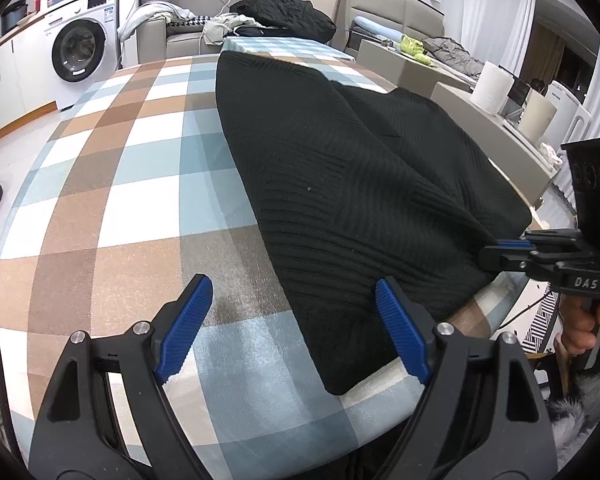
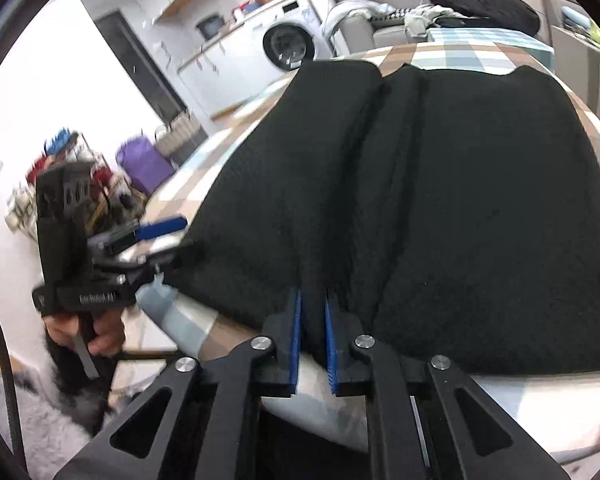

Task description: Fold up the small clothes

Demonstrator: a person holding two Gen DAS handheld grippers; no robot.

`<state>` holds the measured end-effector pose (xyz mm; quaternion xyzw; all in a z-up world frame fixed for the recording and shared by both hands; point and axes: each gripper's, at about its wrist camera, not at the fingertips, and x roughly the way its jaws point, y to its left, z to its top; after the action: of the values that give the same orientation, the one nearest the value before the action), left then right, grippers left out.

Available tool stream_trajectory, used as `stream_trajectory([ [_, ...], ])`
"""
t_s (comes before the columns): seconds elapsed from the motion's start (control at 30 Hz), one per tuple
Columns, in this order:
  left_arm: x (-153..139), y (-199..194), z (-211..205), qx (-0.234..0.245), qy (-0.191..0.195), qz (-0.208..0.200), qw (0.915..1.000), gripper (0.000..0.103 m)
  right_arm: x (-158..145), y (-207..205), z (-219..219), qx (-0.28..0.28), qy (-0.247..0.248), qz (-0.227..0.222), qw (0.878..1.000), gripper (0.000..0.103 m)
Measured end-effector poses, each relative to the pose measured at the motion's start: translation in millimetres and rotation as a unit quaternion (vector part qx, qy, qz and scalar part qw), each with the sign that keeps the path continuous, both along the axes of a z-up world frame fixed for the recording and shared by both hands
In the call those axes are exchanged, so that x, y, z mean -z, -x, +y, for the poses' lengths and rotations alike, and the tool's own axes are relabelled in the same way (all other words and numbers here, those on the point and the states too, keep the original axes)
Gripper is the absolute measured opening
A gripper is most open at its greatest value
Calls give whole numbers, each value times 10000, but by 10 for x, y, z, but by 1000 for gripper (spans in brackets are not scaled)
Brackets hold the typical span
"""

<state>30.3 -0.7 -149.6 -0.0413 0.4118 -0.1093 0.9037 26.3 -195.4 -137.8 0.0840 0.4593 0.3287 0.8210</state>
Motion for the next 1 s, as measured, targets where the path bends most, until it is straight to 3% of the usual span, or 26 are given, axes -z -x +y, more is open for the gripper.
stream_trajectory([
  [0.1, -37, -44, -2, -78, 166, -51, 9998, 82, -76, -37, -65, 159, -340, -109, 9992, 22],
  [0.23, -48, -164, -62, -150, 93, -77, 9998, 82, 56, -244, -52, 425, -650, 278, 9966, 23],
  [0.37, 19, -263, -65, -253, -63, 18, 9997, 82, 11, -355, 41, 485, -782, 146, 9957, 22],
  [0.43, 53, -258, -35, -277, -33, 98, 9996, 82, 34, -395, 146, 488, -338, 142, 9981, 13],
  [0.57, 74, -223, 6, -249, -74, 150, 9996, 83, -12, -325, 122, 315, -53, 64, 9995, 14],
  [0.77, 58, -237, 6, -266, -63, 152, 9995, 83, -160, -533, 35, 574, -227, -113, 9980, 37],
  [0.93, 60, -255, 17, -290, 9, 157, 9995, 83, -65, -967, 187, 669, -296, 219, 9971, 37],
  [1.0, 47, -262, 17, -293, 14, 146, 9995, 83, -5, -1098, 265, 670, -225, 283, 9971, 25],
])
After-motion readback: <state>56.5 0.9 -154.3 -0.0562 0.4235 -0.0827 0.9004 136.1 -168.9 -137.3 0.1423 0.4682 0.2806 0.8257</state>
